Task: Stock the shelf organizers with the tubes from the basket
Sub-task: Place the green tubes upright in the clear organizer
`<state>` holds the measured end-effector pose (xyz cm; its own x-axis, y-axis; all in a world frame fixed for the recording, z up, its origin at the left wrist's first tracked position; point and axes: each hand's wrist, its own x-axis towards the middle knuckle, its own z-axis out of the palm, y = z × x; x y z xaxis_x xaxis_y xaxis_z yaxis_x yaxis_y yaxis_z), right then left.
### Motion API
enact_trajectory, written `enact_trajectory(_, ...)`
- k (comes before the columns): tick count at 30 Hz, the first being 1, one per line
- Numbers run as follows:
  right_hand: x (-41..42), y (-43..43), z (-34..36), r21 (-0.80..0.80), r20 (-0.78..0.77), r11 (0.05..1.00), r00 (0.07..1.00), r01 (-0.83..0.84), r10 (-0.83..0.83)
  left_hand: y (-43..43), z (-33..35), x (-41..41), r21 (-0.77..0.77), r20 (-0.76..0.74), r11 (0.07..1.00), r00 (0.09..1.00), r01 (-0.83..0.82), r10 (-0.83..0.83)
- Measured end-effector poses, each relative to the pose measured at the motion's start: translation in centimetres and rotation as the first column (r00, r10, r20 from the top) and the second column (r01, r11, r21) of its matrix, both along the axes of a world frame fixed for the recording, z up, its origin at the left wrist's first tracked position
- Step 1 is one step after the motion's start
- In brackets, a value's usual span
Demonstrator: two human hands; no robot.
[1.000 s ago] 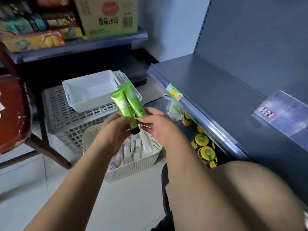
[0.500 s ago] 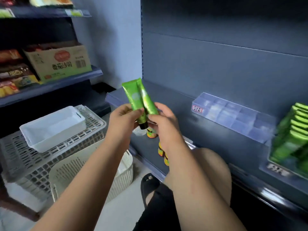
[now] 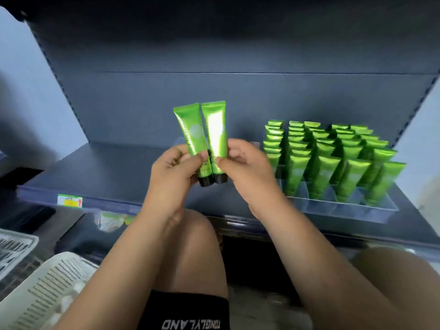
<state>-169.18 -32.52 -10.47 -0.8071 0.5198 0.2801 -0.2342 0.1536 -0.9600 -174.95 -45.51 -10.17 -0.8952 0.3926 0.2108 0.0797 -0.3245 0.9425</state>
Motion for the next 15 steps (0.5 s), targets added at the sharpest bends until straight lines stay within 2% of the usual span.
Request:
enact_trajectory(6,6.1,5.8,0.9,0.053,-0.065,0.983,0.983,0.176,-0.172,7.2,0.8,3.4,0.010,-0.073,0.982,0.980,0.189,-0.187)
enact_trajectory(11,9.6,10.1,0.4,-0.016,-0.161,0.969,0.956,0.246,-0.245,12.5,0.8,5.8,-0.016,-0.109,0.967,0.961,0.255,-0.255)
enact_trajectory(15,11.3,13.9,0.7,-0.060,-0.192,0.955,0.935,0.292,-0.298,16.4,1.6,6.7,0.004,-0.073,0.960,0.957,0.281,-0.280)
